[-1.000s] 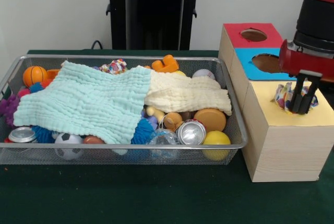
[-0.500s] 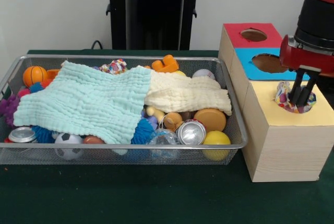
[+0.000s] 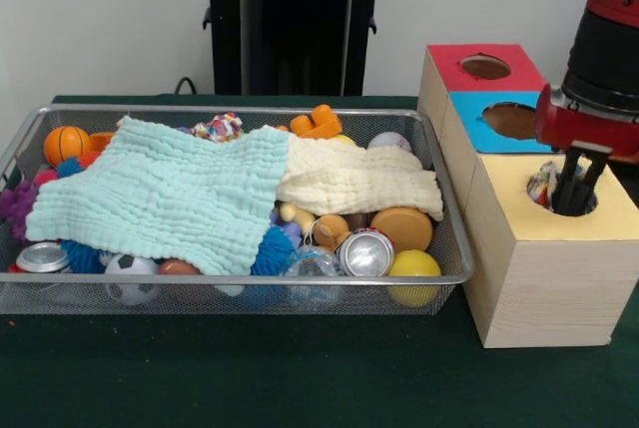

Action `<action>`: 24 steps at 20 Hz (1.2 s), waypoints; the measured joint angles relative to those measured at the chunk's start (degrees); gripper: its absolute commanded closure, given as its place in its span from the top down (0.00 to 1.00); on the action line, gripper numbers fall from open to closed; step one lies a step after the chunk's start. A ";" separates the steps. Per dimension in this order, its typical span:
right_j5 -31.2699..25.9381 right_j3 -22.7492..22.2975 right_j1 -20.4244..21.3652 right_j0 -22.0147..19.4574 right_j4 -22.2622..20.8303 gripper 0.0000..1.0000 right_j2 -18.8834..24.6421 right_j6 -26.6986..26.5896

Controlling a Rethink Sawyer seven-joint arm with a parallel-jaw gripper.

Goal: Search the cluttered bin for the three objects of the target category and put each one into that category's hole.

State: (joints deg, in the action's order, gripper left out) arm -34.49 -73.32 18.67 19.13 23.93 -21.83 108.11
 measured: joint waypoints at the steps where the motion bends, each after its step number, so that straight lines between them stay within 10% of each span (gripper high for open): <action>1: 0.44 0.00 -0.25 0.01 0.01 0.00 0.12 0.00; 15: 4.40 -0.56 -2.13 -0.63 0.26 0.00 1.70 0.00; 24: 3.14 -4.02 4.00 0.04 0.18 0.00 0.53 0.00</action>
State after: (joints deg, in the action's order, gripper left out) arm -31.35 -77.34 22.67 19.17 24.11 -21.30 108.11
